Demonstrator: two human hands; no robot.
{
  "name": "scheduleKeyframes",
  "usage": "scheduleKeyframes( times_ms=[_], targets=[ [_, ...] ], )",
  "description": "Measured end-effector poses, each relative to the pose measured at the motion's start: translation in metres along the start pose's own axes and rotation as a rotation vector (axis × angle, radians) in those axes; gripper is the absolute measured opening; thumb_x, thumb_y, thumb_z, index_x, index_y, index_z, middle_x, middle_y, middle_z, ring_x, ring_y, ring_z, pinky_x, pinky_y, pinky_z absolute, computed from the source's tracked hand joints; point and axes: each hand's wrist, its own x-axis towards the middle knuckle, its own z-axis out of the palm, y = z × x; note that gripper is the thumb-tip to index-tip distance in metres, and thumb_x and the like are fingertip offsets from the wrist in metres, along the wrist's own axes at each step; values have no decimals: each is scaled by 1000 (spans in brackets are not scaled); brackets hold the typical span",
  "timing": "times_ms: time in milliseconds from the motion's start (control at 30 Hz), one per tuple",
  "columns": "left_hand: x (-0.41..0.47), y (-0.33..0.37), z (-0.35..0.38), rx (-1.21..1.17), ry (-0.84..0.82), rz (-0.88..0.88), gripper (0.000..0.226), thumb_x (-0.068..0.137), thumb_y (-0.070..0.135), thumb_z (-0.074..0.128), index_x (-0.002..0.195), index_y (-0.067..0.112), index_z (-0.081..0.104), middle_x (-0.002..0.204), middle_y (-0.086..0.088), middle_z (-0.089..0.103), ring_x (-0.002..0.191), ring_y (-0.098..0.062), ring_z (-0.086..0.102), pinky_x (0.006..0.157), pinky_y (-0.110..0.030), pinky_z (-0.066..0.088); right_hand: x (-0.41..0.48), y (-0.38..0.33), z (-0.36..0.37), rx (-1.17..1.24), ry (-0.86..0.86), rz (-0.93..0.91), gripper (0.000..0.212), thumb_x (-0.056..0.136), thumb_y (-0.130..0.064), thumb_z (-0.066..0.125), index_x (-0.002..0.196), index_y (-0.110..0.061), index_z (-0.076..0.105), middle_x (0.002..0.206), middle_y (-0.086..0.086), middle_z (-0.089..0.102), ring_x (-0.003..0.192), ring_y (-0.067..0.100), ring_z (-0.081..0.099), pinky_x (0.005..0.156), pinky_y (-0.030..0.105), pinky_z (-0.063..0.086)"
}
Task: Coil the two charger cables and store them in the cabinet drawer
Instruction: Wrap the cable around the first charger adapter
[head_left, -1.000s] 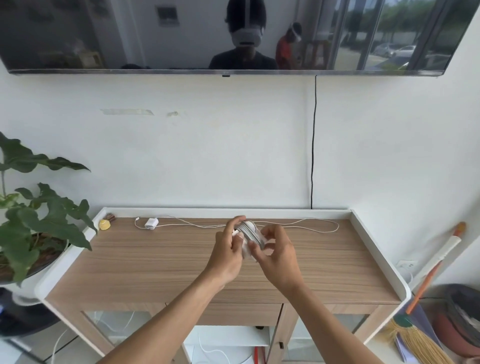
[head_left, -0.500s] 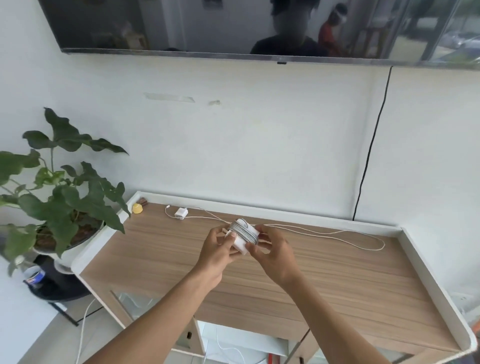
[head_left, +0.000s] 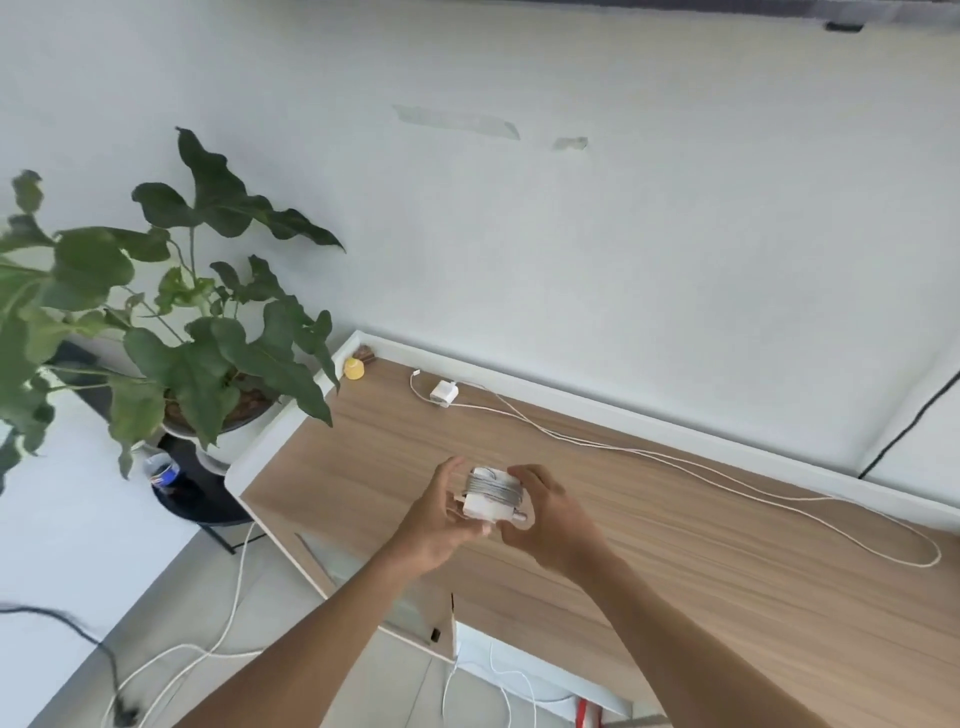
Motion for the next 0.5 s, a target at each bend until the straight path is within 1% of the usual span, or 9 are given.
scheduleKeyframes(
  times_ms=[67, 100, 167, 200, 233, 300, 367, 433, 500],
  targets=[
    [7, -10, -16, 202, -61, 39, 94, 72, 22, 83, 142, 48, 27, 102, 1, 65, 88, -11, 65, 86, -26, 52, 10, 2, 14, -12, -70, -21, 69, 76, -31, 69, 138, -13, 44, 135, -4, 46, 116, 19, 55, 97, 32, 46],
    [13, -16, -23, 294, -68, 46, 89, 72, 25, 82, 141, 48, 30, 103, 3, 65, 87, -8, 64, 85, -26, 52, 16, 3, 21, -14, -98, -26, 68, 76, -31, 68, 138, -14, 44, 135, -5, 46, 114, 19, 56, 93, 30, 48],
    [25, -27, -37, 440, -67, 56, 81, 69, 34, 81, 137, 45, 39, 100, 9, 64, 85, -7, 61, 84, -30, 54, 26, 3, 36, -3, -147, -21, 68, 76, -31, 67, 137, -15, 44, 134, -8, 44, 106, 19, 59, 77, 23, 53],
    [31, -33, -42, 500, -72, 51, 80, 67, 38, 82, 136, 44, 41, 100, 12, 61, 87, -8, 60, 83, -32, 54, 29, 3, 42, 2, -164, -18, 67, 76, -31, 68, 137, -16, 44, 134, -9, 44, 104, 19, 60, 73, 20, 52],
    [36, -39, -46, 540, -75, 48, 79, 66, 40, 82, 134, 44, 42, 105, 14, 58, 92, -9, 60, 84, -33, 53, 34, 4, 50, -1, -177, -15, 67, 77, -31, 68, 138, -16, 43, 134, -9, 44, 105, 19, 60, 76, 20, 50],
    [47, -51, -52, 584, -80, 58, 77, 66, 42, 81, 133, 44, 44, 117, 15, 51, 102, -11, 58, 88, -36, 52, 43, 9, 63, -8, -209, 2, 68, 77, -32, 68, 138, -17, 43, 135, -7, 45, 109, 18, 58, 88, 25, 48],
    [57, -63, -52, 609, -81, 81, 76, 67, 42, 81, 133, 42, 44, 121, 14, 46, 110, -11, 55, 91, -37, 50, 50, 14, 74, -1, -250, 45, 68, 77, -32, 68, 138, -19, 43, 135, -7, 44, 109, 18, 58, 88, 29, 49],
    [66, -76, -50, 618, -88, 96, 77, 67, 41, 82, 134, 40, 45, 122, 13, 44, 116, -11, 49, 93, -35, 47, 57, 19, 83, 4, -276, 89, 67, 76, -31, 69, 138, -21, 43, 135, -7, 42, 110, 18, 56, 85, 27, 51],
    [75, -87, -47, 620, -92, 93, 76, 66, 42, 81, 134, 39, 46, 123, 13, 44, 120, -12, 46, 94, -35, 47, 62, 25, 91, -19, -281, 99, 67, 78, -30, 68, 139, -21, 42, 136, -5, 42, 119, 16, 47, 93, 25, 45]
  ],
)
